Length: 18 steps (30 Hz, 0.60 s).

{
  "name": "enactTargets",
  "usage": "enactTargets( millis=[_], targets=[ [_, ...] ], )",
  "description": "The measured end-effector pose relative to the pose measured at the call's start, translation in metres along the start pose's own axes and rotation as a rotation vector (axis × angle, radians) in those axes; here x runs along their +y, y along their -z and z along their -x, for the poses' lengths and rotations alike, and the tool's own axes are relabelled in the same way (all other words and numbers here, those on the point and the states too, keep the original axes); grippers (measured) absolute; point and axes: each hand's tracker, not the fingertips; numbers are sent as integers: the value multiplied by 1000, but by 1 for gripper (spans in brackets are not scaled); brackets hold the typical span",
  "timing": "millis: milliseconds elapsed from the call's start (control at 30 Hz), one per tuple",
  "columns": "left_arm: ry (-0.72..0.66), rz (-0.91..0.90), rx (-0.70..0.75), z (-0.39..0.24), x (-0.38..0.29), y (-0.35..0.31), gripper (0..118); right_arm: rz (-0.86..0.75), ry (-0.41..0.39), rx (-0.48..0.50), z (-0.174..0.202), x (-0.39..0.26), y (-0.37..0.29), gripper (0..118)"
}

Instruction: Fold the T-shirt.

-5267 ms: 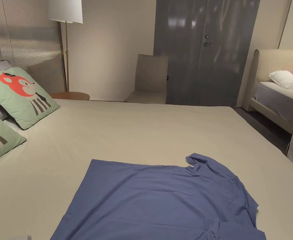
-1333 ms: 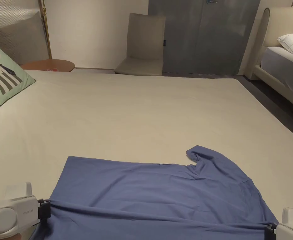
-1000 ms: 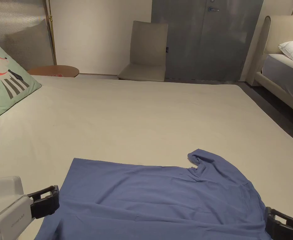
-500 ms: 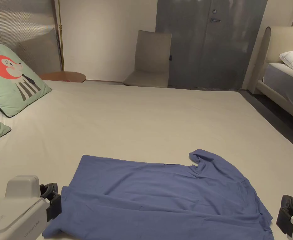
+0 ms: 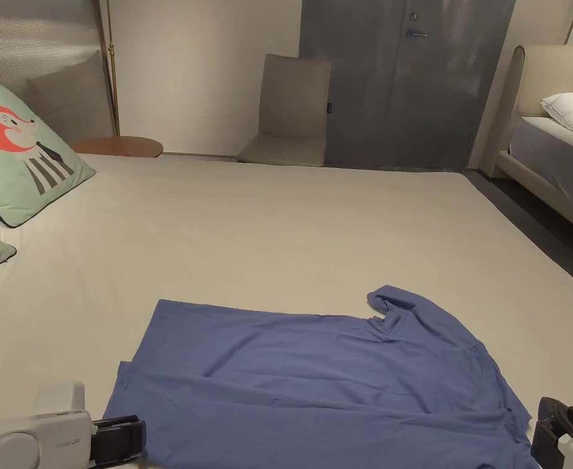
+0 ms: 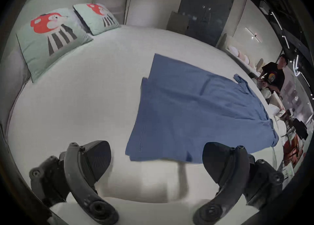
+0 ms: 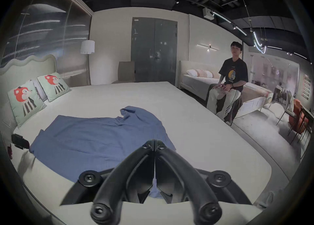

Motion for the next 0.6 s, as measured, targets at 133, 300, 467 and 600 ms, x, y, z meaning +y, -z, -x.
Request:
enactTargets(
  millis=[133, 300, 467, 600],
  targets=[
    [-16, 29, 24, -1, -2, 14, 99, 23, -4, -8, -2, -5, 3, 0],
    [-35, 26, 30, -6, -6, 13, 28, 126, -1, 6, -10, -16, 16, 17],
    [15, 1, 28, -20, -10, 6, 8, 299, -17, 14, -19, -41, 42, 117],
    [38, -10, 29, -23, -9, -1, 8, 456, -33, -1, -24, -65, 62, 107]
  ],
)
